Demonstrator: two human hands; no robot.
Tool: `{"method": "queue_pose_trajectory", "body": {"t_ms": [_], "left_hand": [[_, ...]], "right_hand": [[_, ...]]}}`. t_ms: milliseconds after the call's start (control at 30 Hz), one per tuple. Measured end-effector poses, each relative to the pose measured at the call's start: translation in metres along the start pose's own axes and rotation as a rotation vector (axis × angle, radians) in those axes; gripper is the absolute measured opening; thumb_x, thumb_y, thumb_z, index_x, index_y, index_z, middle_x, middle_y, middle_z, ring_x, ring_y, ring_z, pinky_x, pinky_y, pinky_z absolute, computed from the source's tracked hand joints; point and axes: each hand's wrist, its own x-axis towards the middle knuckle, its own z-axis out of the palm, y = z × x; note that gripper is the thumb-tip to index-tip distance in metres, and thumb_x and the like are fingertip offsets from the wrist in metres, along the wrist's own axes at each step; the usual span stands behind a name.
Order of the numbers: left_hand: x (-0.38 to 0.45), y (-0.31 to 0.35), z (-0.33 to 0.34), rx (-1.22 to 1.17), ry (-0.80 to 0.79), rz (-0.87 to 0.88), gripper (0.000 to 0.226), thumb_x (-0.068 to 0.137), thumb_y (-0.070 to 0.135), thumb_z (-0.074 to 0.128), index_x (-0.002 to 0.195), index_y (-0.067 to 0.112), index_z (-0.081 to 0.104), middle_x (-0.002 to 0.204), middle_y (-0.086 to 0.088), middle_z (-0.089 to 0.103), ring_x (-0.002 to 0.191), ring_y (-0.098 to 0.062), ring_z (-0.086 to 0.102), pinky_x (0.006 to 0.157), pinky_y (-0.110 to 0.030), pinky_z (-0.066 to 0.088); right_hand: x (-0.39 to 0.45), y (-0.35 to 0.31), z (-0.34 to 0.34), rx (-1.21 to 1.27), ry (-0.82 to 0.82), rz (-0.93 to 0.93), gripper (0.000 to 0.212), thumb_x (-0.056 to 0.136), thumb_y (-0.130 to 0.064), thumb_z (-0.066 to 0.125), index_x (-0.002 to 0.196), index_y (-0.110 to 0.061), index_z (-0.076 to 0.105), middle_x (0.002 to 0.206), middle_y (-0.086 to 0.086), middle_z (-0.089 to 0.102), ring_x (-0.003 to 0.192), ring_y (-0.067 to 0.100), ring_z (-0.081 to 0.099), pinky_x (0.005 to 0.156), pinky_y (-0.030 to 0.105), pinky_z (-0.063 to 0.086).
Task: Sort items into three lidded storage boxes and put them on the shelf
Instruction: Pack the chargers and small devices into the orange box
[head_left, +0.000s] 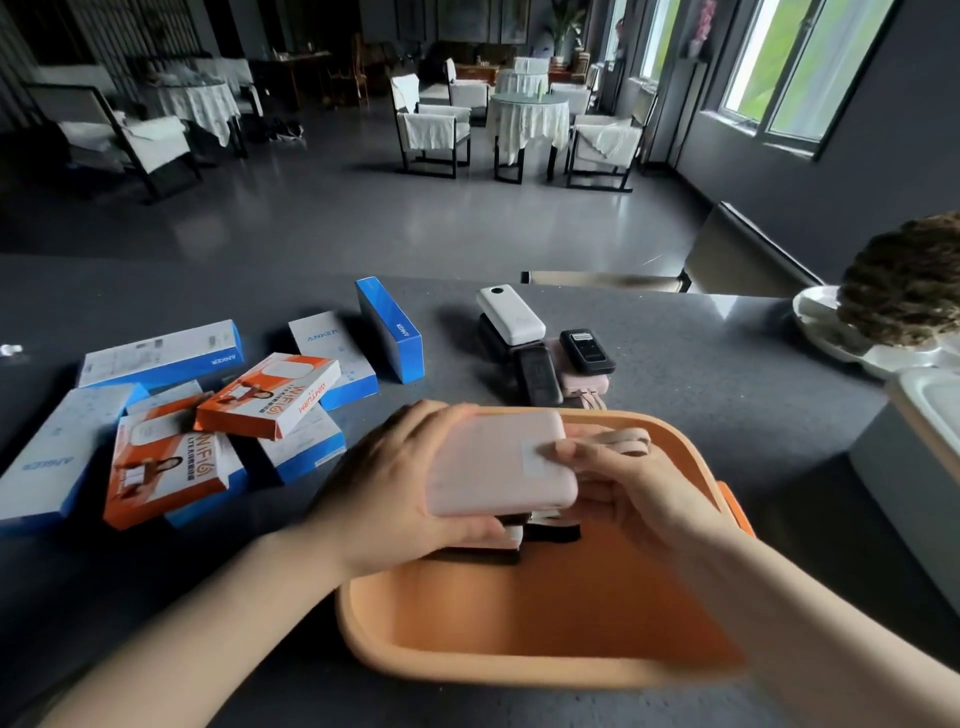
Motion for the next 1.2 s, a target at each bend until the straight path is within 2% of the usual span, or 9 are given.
{"method": "queue_pose_trajectory", "body": {"t_ms": [133,200,267,467,633,767,900,1067,1200], "left_hand": [[-0.007,-0.004,0.015,-0.008,-0.06,-0.027,0.099,0.054,0.084,0.057,0.132,0.024,0.045,0.126,0.015,0.044,0.116,-0.007,0.046,0.099,-0.027,0.039],[-0.008,-0.005,0.019,0.061,-0.116,-0.014,0.102,0.054,0.085,0.053,0.135,0.023,0.041,0.13,0.013,0.04,0.118,-0.008,0.043,0.1,-0.024,0.034],[-0.008,-0.005,0.021,0.041,-0.122,0.003,0.099,0.057,0.081,0.055,0.135,0.022,0.04,0.131,0.012,0.039,0.119,-0.006,0.04,0.097,-0.019,0.029],[-0.011,0.0,0.013,-0.035,-0.087,0.026,0.097,0.058,0.064,0.076,0.139,0.028,0.037,0.13,0.015,0.045,0.119,0.0,0.042,0.099,-0.017,0.032],[-0.02,-0.021,-0.004,-0.396,-0.049,-0.122,0.08,0.075,0.065,0.055,0.145,0.041,0.026,0.145,0.022,0.037,0.132,0.011,0.03,0.108,-0.014,0.026],[-0.019,-0.026,0.019,-0.25,0.023,-0.257,0.063,0.084,0.049,0.047,0.141,0.023,0.042,0.149,0.015,0.033,0.138,0.008,0.021,0.117,-0.024,0.018],[-0.02,-0.036,0.025,-0.144,-0.011,-0.218,0.059,0.083,0.059,0.041,0.135,0.031,0.048,0.145,0.022,0.032,0.137,0.015,0.01,0.11,-0.009,0.008],[-0.02,-0.038,0.026,-0.1,-0.008,-0.181,0.058,0.081,0.065,0.035,0.126,0.034,0.056,0.143,0.02,0.039,0.139,0.01,0.009,0.114,-0.024,0.015],[-0.019,-0.037,0.025,-0.1,-0.016,-0.183,0.059,0.081,0.064,0.034,0.126,0.033,0.056,0.143,0.02,0.038,0.139,0.01,0.008,0.111,-0.011,0.006]], "right_hand": [[-0.006,-0.015,-0.013,-0.764,0.204,-0.454,0.069,0.059,-0.049,0.084,0.12,-0.026,0.06,0.106,-0.006,0.071,0.095,0.012,0.067,0.086,0.036,0.053],[-0.006,-0.021,-0.012,-1.266,0.067,-0.757,0.066,0.072,-0.059,0.069,0.129,-0.03,0.053,0.123,-0.011,0.061,0.114,0.009,0.056,0.095,0.033,0.046],[-0.004,-0.017,-0.005,-1.477,-0.198,-0.774,0.071,0.077,-0.067,0.058,0.134,-0.026,0.049,0.133,-0.008,0.053,0.123,0.013,0.049,0.099,0.034,0.044],[0.001,-0.008,0.002,-1.488,-0.354,-0.703,0.082,0.075,-0.072,0.056,0.136,-0.018,0.043,0.128,0.001,0.047,0.121,0.02,0.045,0.095,0.039,0.045],[-0.002,0.011,0.001,-1.369,-0.494,-0.586,0.077,0.079,-0.066,0.055,0.141,-0.026,0.034,0.123,-0.005,0.042,0.117,0.015,0.042,0.1,0.035,0.039],[-0.003,0.029,0.004,-1.534,-0.578,-0.499,0.078,0.074,-0.075,0.043,0.14,-0.034,0.031,0.125,-0.006,0.038,0.117,0.013,0.038,0.098,0.031,0.04],[0.001,0.051,0.012,-1.577,-0.571,-0.396,0.074,0.076,-0.076,0.048,0.139,-0.041,0.031,0.129,-0.01,0.04,0.123,0.012,0.039,0.096,0.033,0.043],[0.011,0.067,0.02,-1.615,-0.517,-0.381,0.079,0.069,-0.072,0.058,0.138,-0.04,0.035,0.133,-0.015,0.042,0.122,0.01,0.044,0.091,0.03,0.044],[0.016,0.075,0.029,-1.626,-0.556,-0.361,0.083,0.069,-0.066,0.065,0.14,-0.039,0.032,0.132,-0.011,0.041,0.122,0.015,0.044,0.092,0.033,0.045]]}}
